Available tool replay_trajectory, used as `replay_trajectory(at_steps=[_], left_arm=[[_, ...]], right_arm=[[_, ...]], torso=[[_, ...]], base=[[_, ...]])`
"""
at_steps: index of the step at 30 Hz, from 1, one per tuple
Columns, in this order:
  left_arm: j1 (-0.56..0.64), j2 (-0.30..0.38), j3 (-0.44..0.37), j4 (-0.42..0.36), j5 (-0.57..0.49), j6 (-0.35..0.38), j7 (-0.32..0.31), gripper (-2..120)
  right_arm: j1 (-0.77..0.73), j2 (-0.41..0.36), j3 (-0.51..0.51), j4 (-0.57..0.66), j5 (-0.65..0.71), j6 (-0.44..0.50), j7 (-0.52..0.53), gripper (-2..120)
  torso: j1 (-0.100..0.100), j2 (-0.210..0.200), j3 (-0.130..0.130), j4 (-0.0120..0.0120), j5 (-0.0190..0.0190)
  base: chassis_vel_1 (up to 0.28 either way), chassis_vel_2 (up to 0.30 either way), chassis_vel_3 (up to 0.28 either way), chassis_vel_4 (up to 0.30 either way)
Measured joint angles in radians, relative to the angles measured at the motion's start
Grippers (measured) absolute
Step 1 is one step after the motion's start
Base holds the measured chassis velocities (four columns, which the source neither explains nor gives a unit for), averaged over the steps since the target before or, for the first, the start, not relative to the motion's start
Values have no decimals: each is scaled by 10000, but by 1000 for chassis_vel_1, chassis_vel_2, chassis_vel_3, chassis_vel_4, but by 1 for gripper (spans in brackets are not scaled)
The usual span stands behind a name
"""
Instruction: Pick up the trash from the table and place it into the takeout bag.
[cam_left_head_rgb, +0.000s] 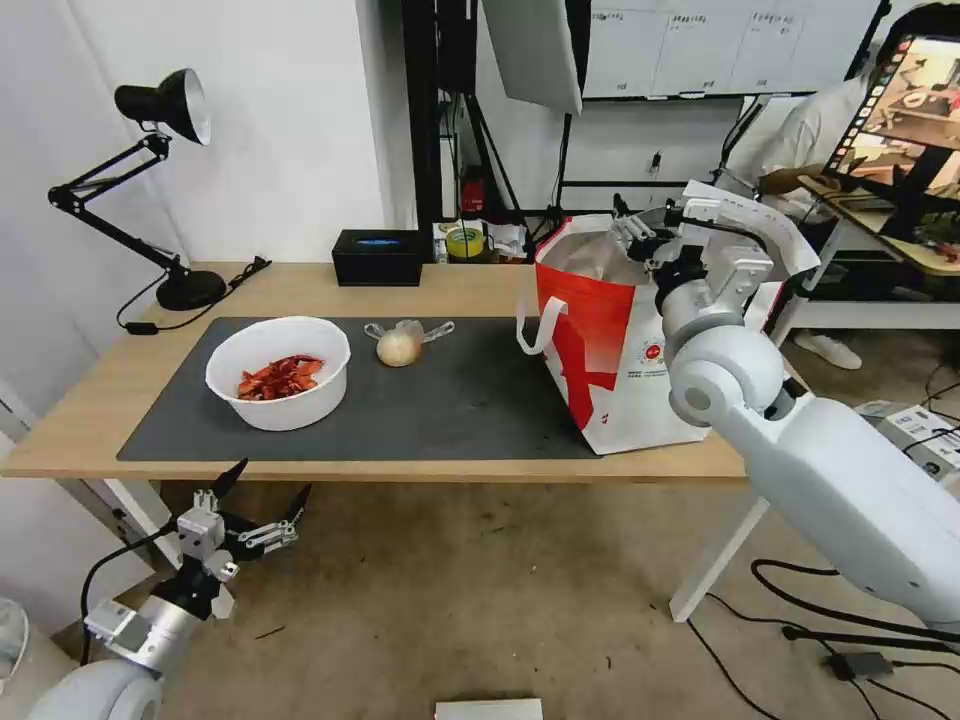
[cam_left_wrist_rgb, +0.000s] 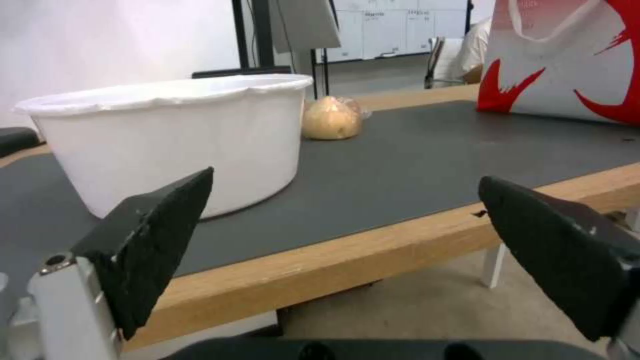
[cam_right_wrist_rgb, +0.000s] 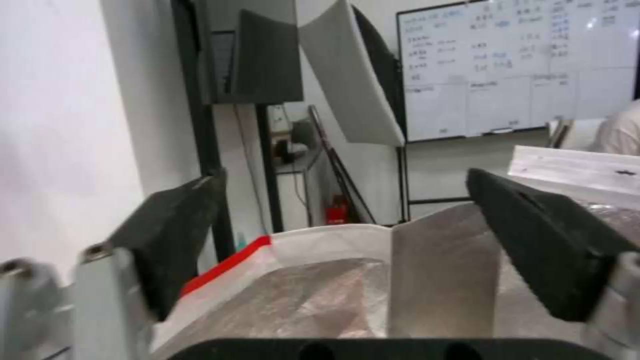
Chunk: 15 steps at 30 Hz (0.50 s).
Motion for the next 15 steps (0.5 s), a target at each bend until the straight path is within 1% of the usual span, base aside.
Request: replay_trajectory(at_steps=[2, 3, 6, 7, 10, 11, 13, 14, 15], left_arm=[[-15, 0, 3, 14, -5, 3, -5, 100], [-15, 0, 3, 14, -5, 3, -5, 100], [-27, 5, 3, 17, -18, 5, -9, 100], [-27, 5, 3, 17, -18, 5, -9, 100], [-16, 15, -23, -12, -32, 7, -29, 100], [-16, 15, -23, -12, -32, 7, -29, 100], [16, 22, -78, -55, -44, 9, -40, 100], [57, 29, -146, -84, -53, 10, -41, 100], [57, 29, -146, -84, -53, 10, -41, 100]], right_arm=[[-113, -153, 1, 188, 92, 201, -399, 99], [-113, -153, 1, 188, 92, 201, -399, 99], [-301, -402, 1, 552, 119, 513, -1193, 100], [-301, -402, 1, 552, 119, 513, -1193, 100], [-644, -708, 39, 1134, 131, 616, -2419, 100], [-644, -708, 39, 1134, 131, 616, -2419, 100], [-1052, -892, 129, 1561, -20, 598, -2916, 100], [-1531, -1003, 274, 1859, -218, 581, -3212, 100], [-1531, -1003, 274, 1859, -218, 581, -3212, 100]], torso=[[0, 0, 0, 0, -1], [0, 0, 0, 0, -1], [0, 1, 0, 0, 0], [0, 1, 0, 0, 0], [0, 1, 0, 1, -2], [0, 1, 0, 1, -2], [0, 1, -1, 1, -3], [0, 1, -1, 1, -2], [0, 1, -1, 1, -2]], base=[[0, 0, 0, 0], [0, 0, 0, 0], [0, 0, 0, 0], [0, 0, 0, 0], [0, 0, 0, 0], [0, 0, 0, 0], [0, 0, 0, 0], [0, 0, 0, 0], [0, 0, 0, 0]])
